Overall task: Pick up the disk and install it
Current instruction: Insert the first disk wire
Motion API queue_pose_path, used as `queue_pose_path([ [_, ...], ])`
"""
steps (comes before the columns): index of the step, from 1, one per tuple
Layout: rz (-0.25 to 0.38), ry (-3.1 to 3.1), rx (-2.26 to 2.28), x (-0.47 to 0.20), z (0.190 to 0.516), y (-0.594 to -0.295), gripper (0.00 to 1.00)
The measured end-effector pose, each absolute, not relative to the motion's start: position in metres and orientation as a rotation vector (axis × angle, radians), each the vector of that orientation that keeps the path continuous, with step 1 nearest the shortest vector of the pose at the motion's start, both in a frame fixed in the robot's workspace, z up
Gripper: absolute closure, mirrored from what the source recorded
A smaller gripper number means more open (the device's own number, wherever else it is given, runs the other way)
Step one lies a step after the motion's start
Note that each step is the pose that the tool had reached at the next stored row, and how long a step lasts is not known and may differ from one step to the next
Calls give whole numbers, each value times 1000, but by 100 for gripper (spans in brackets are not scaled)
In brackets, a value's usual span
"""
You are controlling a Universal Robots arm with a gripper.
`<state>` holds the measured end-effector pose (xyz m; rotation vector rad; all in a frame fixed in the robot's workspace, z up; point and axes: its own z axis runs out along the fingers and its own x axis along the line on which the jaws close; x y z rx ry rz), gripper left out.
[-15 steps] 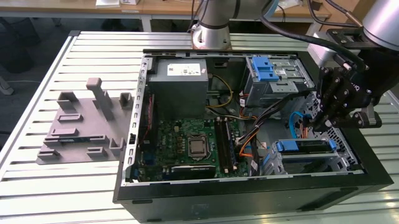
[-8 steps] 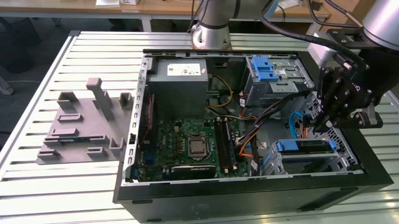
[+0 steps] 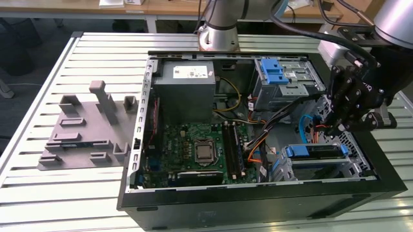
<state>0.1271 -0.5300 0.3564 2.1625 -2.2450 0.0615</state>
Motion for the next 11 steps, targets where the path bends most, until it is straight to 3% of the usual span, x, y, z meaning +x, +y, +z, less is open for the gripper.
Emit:
queue_pose_path([
  [11,87,-2252,2162,127,355,-529,70],
])
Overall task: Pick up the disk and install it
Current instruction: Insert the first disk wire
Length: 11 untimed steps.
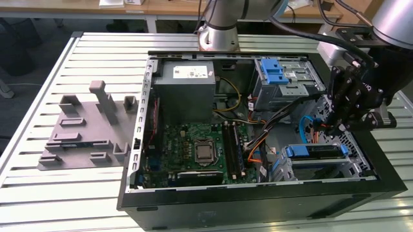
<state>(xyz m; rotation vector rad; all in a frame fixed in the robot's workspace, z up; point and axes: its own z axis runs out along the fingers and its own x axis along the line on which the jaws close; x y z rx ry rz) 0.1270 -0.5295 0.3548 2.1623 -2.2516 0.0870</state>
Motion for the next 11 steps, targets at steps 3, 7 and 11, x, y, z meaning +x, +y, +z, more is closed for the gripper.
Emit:
queue_pose_path([
  [3,127,-2267,2176,121,355,-530,70],
  [7,138,-2272,2179,118,355,-530,70],
  [11,138,-2273,2178,118,355,-530,70],
])
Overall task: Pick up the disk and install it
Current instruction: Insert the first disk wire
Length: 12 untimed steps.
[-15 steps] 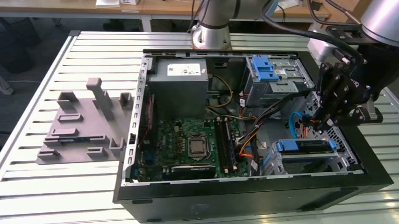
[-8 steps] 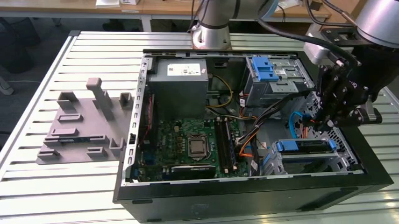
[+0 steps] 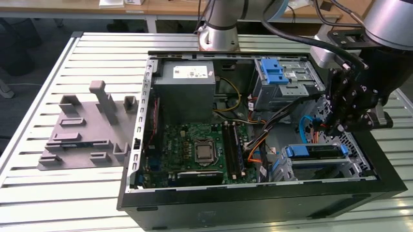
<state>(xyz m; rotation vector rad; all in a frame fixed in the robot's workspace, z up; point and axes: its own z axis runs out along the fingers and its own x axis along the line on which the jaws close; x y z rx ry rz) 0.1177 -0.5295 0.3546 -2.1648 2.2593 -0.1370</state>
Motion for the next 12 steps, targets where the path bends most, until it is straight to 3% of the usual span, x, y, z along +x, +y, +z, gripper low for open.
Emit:
queue_pose_path([
  [4,-135,2268,-2159,120,354,-530,84],
  [12,-115,2275,-2159,125,349,-532,84],
])
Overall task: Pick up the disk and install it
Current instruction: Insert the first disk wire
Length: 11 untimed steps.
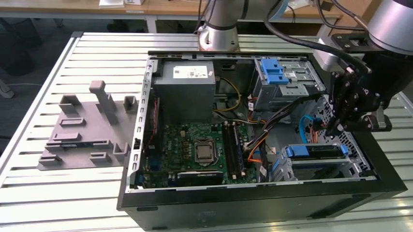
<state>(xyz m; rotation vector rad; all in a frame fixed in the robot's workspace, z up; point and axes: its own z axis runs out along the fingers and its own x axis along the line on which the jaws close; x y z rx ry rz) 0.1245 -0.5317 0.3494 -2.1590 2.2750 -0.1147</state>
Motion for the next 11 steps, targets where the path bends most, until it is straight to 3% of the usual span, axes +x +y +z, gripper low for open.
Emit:
queue_pose_path([
  [11,-85,2307,-2156,126,344,-541,84],
])
